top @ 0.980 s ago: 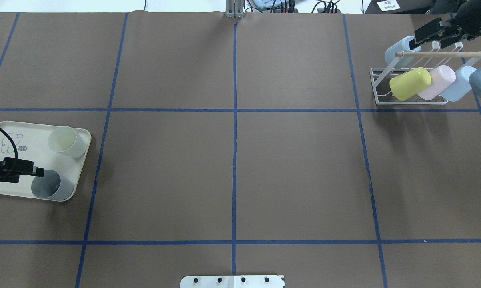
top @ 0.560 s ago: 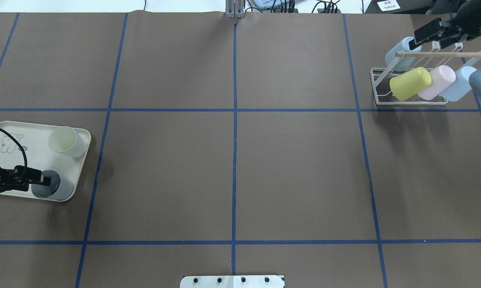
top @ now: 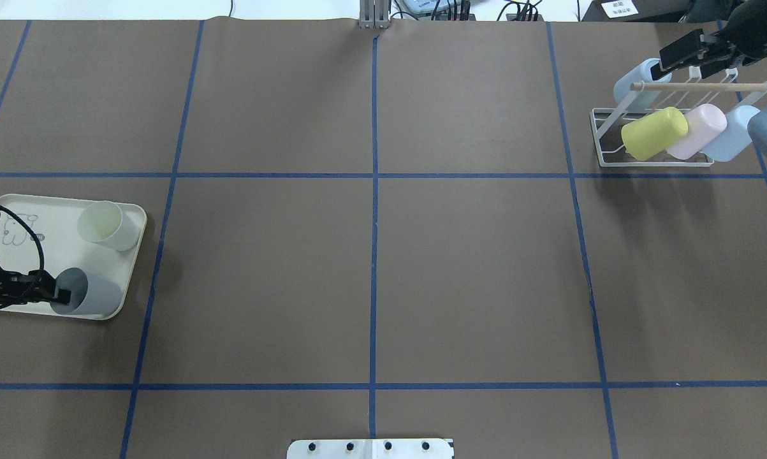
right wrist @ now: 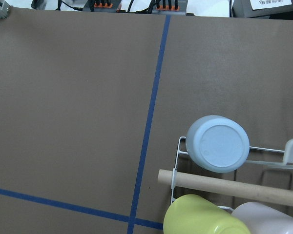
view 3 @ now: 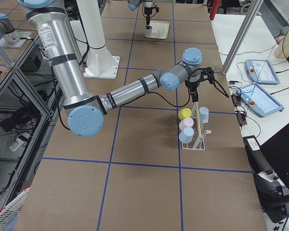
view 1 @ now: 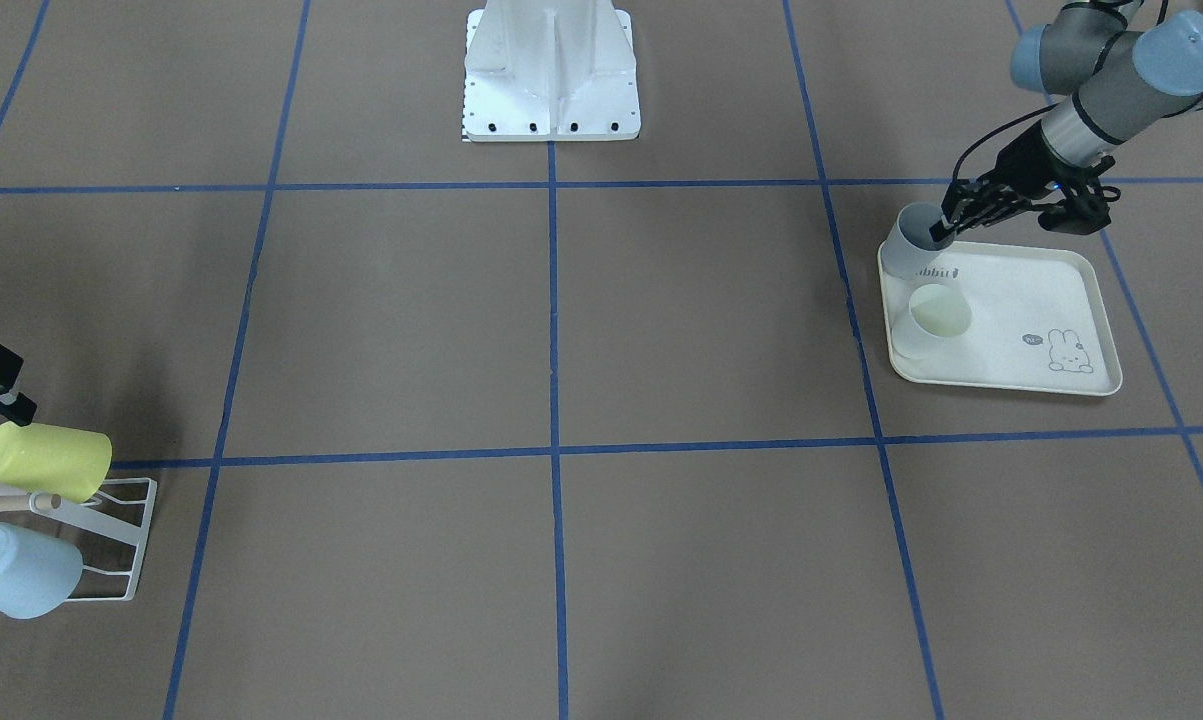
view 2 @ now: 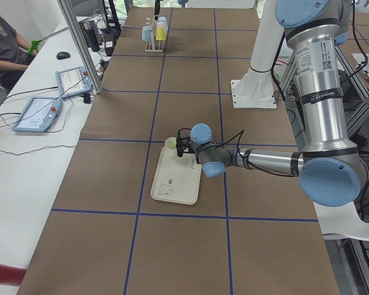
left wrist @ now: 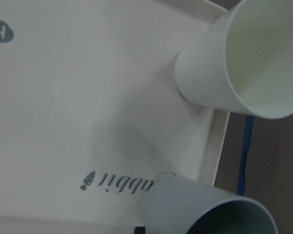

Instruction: Transfer IKEA cup to right arm and place on rack

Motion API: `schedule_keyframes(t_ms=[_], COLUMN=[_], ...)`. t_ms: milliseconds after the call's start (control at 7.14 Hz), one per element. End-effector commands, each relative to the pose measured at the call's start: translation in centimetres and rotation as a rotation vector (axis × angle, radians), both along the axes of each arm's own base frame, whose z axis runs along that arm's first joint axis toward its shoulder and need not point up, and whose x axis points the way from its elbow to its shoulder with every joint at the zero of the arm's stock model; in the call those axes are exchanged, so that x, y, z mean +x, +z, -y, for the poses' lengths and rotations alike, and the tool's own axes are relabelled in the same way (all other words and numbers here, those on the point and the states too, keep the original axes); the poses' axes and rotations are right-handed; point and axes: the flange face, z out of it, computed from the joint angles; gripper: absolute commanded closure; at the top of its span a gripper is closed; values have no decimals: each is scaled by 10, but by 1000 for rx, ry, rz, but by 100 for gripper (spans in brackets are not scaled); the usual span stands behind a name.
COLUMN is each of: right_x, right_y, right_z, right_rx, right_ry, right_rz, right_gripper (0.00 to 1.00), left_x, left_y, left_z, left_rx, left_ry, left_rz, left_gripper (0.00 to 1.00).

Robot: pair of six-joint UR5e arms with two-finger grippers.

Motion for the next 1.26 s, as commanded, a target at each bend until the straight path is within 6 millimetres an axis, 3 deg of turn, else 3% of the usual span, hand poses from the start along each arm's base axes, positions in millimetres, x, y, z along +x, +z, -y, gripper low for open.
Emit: schedule_keyframes(t_ms=[0, 140, 280, 420, 700, 840, 980, 1120], right_x=[0, 0, 0, -2, -17, -36, -55, -59], right_y=[-2, -4, -7, -19, -48, -70, -91, -105], right_z=[-2, -2, -3, -7, -32, -50, -66, -75], right_rx=[4, 5, 6, -13, -20, -45, -94, -94], right_ry=[-1, -1, 3, 29, 40, 41, 59, 93], right_rz=[2, 5, 7, 29, 75, 116, 163, 255], right_gripper=[2, 2, 2, 2, 2, 2, 2, 2], left_x=[-31, -59, -71, -66, -41, -30, -5, 36], left_y=[-8, -18, -34, -46, -109, -151, -194, -242], left_z=[14, 22, 24, 27, 63, 78, 87, 96], left_rx=[3, -6, -1, -12, -69, -94, -118, -156], left_ry=[-56, -73, -79, -84, -134, -148, -141, -133], left_rz=[-23, -63, -96, -111, -214, -278, -337, -398], left_gripper=[100, 100, 100, 100, 100, 100, 100, 100])
